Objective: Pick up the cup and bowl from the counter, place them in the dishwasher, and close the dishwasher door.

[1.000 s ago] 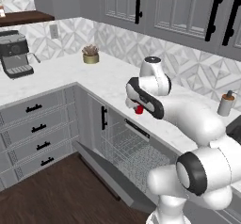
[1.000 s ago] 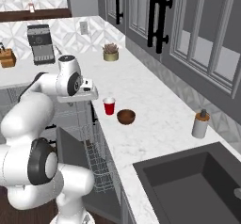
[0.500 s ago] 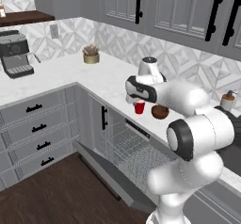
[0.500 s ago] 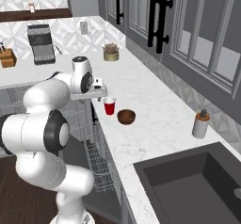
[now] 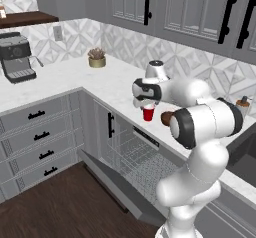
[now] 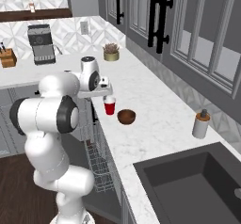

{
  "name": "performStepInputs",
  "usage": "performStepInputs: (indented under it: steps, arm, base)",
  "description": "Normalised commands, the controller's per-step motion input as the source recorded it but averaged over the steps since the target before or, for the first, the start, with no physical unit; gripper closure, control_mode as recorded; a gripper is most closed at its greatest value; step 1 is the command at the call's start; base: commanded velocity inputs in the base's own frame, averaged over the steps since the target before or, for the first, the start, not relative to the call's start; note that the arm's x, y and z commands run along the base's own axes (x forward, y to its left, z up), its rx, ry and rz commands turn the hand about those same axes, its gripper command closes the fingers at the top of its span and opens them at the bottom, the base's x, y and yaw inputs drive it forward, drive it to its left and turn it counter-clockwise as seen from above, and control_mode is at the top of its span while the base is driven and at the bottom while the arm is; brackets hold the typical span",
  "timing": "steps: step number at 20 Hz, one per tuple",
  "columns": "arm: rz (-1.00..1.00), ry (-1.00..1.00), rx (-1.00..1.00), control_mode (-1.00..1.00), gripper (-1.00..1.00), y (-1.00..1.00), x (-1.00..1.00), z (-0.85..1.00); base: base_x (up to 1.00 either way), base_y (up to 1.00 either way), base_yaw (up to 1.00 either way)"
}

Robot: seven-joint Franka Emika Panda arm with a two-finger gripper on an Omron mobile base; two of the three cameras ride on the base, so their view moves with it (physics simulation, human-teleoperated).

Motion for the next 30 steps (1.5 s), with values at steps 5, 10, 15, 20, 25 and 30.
performStepInputs:
  steps: [5, 10, 15, 20, 25, 30]
  arm:
    - [0.00, 0.00, 0.00, -1.00, -1.00, -0.04, 0.53, -0.23]
    - [0.00, 0.00, 0.00, -1.00, -1.00, 0.00, 0.61, -0.30]
    - [0.00, 0.00, 0.00, -1.00, -1.00, -0.01, 0.59, -0.32]
    - [0.00, 0.01, 0.00, -1.00, -1.00, 0.00, 0.45, -0.28]
    - [0.00, 0.02, 0.00, -1.00, -1.00, 0.00, 0.34, -0.26]
    - [0.00, 0.05, 0.00, -1.00, -1.00, 0.00, 0.00, -0.21]
  base:
    - [0.00, 0.00, 0.00]
    - [0.00, 0.00, 0.00]
    - [0.00, 0.00, 0.00]
    - [0.00, 0.00, 0.00]
    - [0.00, 0.00, 0.00]
    - [0.00, 0.00, 0.00]
